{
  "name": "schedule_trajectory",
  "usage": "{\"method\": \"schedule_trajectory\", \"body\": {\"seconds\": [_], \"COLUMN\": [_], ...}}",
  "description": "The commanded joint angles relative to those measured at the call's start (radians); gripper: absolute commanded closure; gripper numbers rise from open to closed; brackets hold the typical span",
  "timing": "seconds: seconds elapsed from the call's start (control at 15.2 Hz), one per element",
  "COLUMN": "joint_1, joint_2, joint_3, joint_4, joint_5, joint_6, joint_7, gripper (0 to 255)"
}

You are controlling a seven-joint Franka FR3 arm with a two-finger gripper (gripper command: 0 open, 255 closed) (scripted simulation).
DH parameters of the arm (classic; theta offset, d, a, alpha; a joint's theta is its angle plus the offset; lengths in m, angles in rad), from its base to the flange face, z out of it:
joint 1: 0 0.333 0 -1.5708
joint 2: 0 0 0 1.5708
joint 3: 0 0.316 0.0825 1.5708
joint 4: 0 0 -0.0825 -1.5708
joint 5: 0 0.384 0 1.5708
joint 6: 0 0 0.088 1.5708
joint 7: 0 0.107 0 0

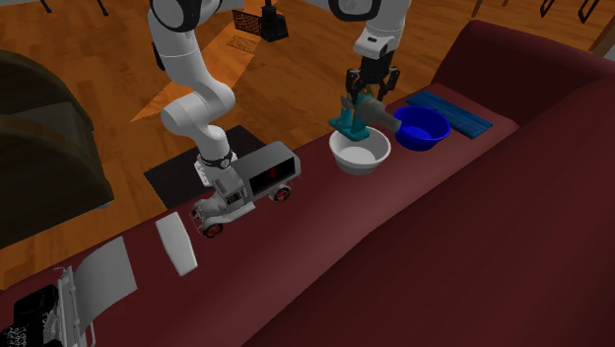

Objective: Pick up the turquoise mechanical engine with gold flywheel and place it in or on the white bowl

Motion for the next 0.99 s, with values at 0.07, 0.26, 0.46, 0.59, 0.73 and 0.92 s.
{"method": "schedule_trajectory", "body": {"seconds": [0.07,0.26,0.46,0.59,0.73,0.92], "joint_1": [0.000,0.000,0.001,0.001,0.002,0.002], "joint_2": [-0.004,-0.005,-0.003,-0.002,-0.002,-0.002], "joint_3": [0.000,0.000,0.001,0.001,0.000,0.000], "joint_4": [-0.044,-0.085,-0.123,-0.134,-0.134,-0.134], "joint_5": [0.002,0.003,0.003,0.002,0.002,0.002], "joint_6": [0.043,0.083,0.123,0.134,0.134,0.134], "joint_7": [-0.004,-0.006,-0.007,-0.008,-0.008,-0.007], "gripper": [255,255,255,255,255,255]}}
